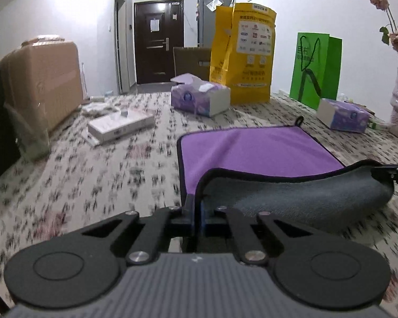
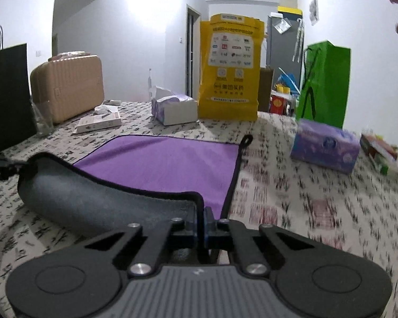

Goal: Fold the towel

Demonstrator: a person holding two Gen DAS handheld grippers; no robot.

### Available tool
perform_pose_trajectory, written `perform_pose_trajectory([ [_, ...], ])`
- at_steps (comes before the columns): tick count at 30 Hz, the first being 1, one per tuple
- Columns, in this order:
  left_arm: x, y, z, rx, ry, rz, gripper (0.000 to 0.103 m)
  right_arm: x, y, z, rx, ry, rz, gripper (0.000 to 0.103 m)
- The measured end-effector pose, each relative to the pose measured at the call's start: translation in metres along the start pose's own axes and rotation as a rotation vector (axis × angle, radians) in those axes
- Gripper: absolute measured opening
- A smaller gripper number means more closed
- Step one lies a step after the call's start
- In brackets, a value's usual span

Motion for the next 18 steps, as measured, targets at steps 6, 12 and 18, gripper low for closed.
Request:
perform_pose_trajectory([
  [6, 0.009, -0.03, -0.035, 0.001, -0.01, -0.023, 0.005, -0.009, -0.025, -0.035, 0.014, 0.009, 0.025, 0.004],
  [12, 0.017, -0.046, -0.069, 0.018, 0.001, -0.007, 0.005, -0.02, -0.038, -0.079, 0.055, 0.024, 0.025, 0.004],
  [18, 0.025, -0.058, -0.104, 0.052, 0.01, 0.005, 0.005, -0.026, -0.06, -0.108, 0.051, 0.035, 0.033, 0.004],
])
Point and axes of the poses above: each gripper's, at about its wrist camera, not at the fingertips, and z roughly against the way its jaws point, x to its left, y to its underside, the point moved 8 cm from there along -z, roughly the way its jaws point, and after that the axes turned 8 degrees about -z, right-handed, at the moved point
